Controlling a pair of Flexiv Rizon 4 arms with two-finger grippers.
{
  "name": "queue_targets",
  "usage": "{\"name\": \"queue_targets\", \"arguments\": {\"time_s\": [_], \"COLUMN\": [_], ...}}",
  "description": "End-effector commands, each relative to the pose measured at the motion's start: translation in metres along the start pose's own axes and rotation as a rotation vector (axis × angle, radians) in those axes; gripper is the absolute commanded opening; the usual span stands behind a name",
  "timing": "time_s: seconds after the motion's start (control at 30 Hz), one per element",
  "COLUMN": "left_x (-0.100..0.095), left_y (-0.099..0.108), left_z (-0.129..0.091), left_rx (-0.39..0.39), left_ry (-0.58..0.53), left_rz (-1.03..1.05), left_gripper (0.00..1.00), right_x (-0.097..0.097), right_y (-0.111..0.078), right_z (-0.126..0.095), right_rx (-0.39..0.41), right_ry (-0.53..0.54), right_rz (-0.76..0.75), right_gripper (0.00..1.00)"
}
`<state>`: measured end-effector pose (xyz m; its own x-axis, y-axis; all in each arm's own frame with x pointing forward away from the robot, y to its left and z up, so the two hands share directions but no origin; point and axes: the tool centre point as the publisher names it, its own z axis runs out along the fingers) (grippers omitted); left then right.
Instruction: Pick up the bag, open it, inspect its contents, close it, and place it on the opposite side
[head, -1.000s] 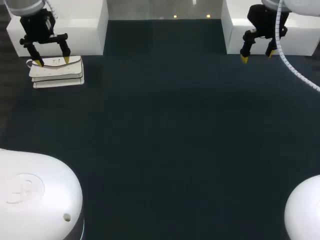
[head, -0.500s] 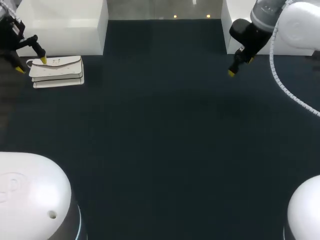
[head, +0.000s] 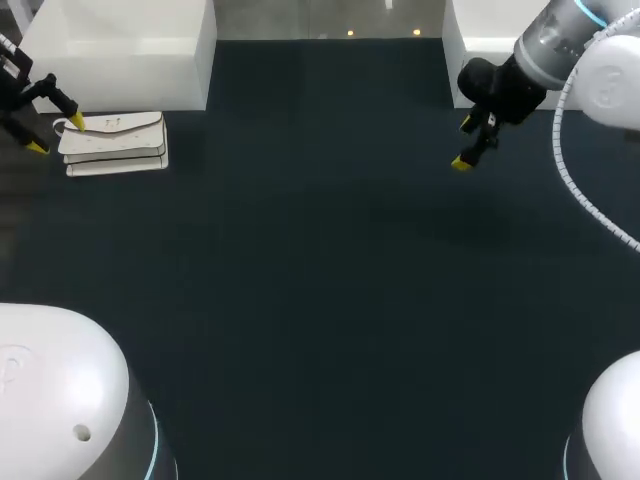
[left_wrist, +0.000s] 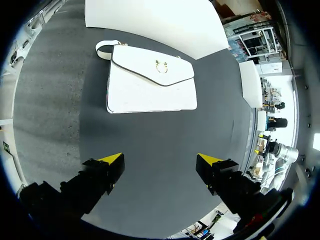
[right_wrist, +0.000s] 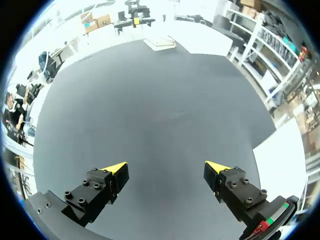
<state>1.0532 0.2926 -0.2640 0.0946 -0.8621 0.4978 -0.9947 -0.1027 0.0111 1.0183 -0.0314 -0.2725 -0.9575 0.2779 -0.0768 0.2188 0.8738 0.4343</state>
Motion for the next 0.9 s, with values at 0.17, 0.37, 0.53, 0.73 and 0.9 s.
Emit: {"name": "queue_targets", "arguments": {"time_s": [0.17,0.37,0.53,0.73,0.9], "left_x": [-0.003,-0.012,-0.025,-0.036,-0.044], "left_y": [-0.005,-0.018,-0.032,-0.047,-0.052], "left_z": [0.0,0.005,0.002,0.002,0.004], "left_rx": [-0.013,-0.003,0.025,0.046,0.075], "left_ry": [0.025,0.063,0.111,0.106,0.121], "left_rz": [0.001,-0.005,0.018,-0.003,-0.017], "left_gripper": [1.0,1.0,1.0,1.0,1.0], "right_x": [-0.003,0.005,-0.002,-0.018,-0.024], "right_y": [-0.005,0.023,0.036,0.044,0.05], "right_z": [-0.003,0.026,0.046,0.067,0.076], "right_rx": [-0.075,-0.139,-0.207,-0.179,-0.184], "right_ry": [0.017,0.052,0.065,0.125,0.141], "right_rz": [-0.025,-0.184,-0.243,-0.242,-0.237], "right_gripper": [1.0,1.0,1.0,1.0,1.0]}}
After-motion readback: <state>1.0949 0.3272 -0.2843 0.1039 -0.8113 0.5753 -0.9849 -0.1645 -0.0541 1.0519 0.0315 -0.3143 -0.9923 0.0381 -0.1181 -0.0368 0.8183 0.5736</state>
